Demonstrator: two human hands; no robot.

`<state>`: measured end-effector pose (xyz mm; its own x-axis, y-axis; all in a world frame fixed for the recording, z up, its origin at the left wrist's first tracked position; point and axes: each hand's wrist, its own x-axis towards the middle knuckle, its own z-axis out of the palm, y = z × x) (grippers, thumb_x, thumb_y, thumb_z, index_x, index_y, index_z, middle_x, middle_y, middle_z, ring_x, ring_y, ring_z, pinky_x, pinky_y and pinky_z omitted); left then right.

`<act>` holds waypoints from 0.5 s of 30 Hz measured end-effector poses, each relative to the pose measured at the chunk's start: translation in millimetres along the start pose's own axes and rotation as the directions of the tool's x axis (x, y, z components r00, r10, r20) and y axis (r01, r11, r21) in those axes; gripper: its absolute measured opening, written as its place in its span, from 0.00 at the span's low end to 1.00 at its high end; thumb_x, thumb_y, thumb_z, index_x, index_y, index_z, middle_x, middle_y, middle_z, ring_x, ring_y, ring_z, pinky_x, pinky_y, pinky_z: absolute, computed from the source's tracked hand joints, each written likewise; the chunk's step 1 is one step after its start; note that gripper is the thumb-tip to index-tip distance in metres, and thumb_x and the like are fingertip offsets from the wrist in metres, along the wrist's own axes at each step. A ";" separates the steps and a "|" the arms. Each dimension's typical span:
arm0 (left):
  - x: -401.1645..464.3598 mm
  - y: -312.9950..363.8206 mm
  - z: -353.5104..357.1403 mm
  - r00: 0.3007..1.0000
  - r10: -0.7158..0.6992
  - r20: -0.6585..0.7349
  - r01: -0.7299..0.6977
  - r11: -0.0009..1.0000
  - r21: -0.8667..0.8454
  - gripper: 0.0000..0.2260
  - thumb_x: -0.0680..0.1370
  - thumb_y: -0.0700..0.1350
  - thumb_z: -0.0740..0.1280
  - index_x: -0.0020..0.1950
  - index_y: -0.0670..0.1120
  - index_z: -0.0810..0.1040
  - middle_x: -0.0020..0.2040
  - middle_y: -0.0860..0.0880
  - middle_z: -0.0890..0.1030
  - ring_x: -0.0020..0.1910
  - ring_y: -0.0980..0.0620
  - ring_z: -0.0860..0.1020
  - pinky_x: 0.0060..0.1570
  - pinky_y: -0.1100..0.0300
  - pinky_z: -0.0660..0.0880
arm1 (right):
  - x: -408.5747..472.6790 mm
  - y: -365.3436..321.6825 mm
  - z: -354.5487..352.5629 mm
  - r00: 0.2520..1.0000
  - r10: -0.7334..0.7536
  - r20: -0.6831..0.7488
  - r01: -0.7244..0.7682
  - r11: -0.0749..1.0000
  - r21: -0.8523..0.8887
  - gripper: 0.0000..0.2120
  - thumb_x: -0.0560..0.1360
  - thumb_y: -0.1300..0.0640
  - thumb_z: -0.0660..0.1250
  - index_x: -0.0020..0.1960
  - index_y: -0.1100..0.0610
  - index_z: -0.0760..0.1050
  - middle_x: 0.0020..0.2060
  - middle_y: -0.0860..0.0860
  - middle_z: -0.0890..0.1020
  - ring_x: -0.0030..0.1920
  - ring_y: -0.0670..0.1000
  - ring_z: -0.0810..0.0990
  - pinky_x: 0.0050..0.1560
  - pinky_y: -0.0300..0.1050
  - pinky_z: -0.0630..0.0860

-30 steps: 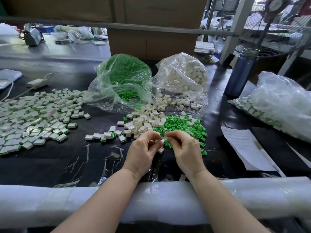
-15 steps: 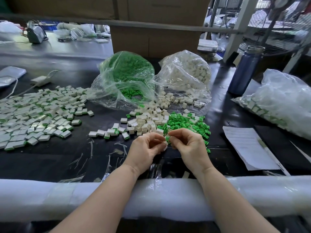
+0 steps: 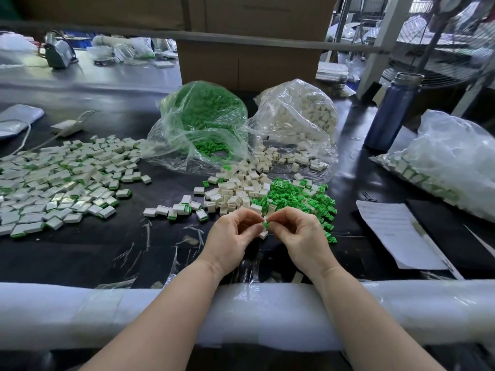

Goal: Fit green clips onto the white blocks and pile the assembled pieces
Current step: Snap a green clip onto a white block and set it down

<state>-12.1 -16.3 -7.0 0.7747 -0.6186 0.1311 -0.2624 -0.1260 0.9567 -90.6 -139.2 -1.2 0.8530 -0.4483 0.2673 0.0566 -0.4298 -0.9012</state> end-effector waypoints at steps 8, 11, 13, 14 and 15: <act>-1.0 2.3 0.7 0.999 -0.046 0.010 0.047 0.991 -0.127 0.05 0.72 0.35 0.70 0.45 0.44 0.79 0.40 0.46 0.81 0.40 0.53 0.80 0.43 0.63 0.79 | 1.4 1.0 1.3 0.999 0.045 0.013 -0.046 0.998 0.034 0.10 0.72 0.66 0.69 0.39 0.52 0.77 0.34 0.48 0.81 0.37 0.49 0.81 0.43 0.43 0.79; -0.9 2.7 -0.5 0.999 -0.048 -0.002 0.047 0.988 -0.150 0.05 0.72 0.35 0.70 0.44 0.44 0.79 0.40 0.46 0.81 0.41 0.52 0.80 0.46 0.59 0.80 | 1.6 1.8 1.8 0.997 0.076 0.031 -0.077 0.997 0.028 0.10 0.72 0.65 0.70 0.38 0.52 0.76 0.33 0.48 0.81 0.35 0.46 0.79 0.42 0.39 0.77; -1.3 3.0 -0.6 0.999 -0.043 -0.005 0.042 0.987 -0.154 0.05 0.72 0.35 0.70 0.43 0.45 0.79 0.40 0.47 0.81 0.40 0.53 0.80 0.46 0.61 0.79 | 1.7 2.1 1.8 0.996 0.077 0.037 -0.078 0.997 0.027 0.10 0.72 0.66 0.69 0.38 0.52 0.76 0.35 0.50 0.81 0.37 0.48 0.79 0.44 0.43 0.78; -1.4 3.2 -0.4 0.999 -0.043 -0.007 0.041 0.987 -0.157 0.05 0.72 0.35 0.70 0.43 0.45 0.79 0.39 0.48 0.81 0.40 0.54 0.79 0.44 0.62 0.79 | 1.5 2.0 1.7 0.996 0.076 0.037 -0.077 0.996 0.040 0.11 0.73 0.66 0.68 0.38 0.52 0.76 0.36 0.52 0.81 0.38 0.51 0.79 0.45 0.46 0.78; -1.5 3.4 -0.2 0.999 -0.047 -0.008 0.045 0.986 -0.163 0.06 0.73 0.35 0.69 0.43 0.46 0.79 0.38 0.48 0.81 0.38 0.56 0.79 0.42 0.64 0.79 | 1.3 1.7 1.6 0.996 0.077 0.035 -0.078 0.995 0.056 0.11 0.73 0.67 0.68 0.38 0.52 0.76 0.37 0.54 0.81 0.39 0.54 0.80 0.46 0.49 0.79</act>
<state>-14.0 -15.6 -3.9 0.7909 -0.6056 0.0881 -0.1299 -0.0254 0.9912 -88.6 -139.3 -2.9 0.8724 -0.4523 0.1854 0.0182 -0.3490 -0.9370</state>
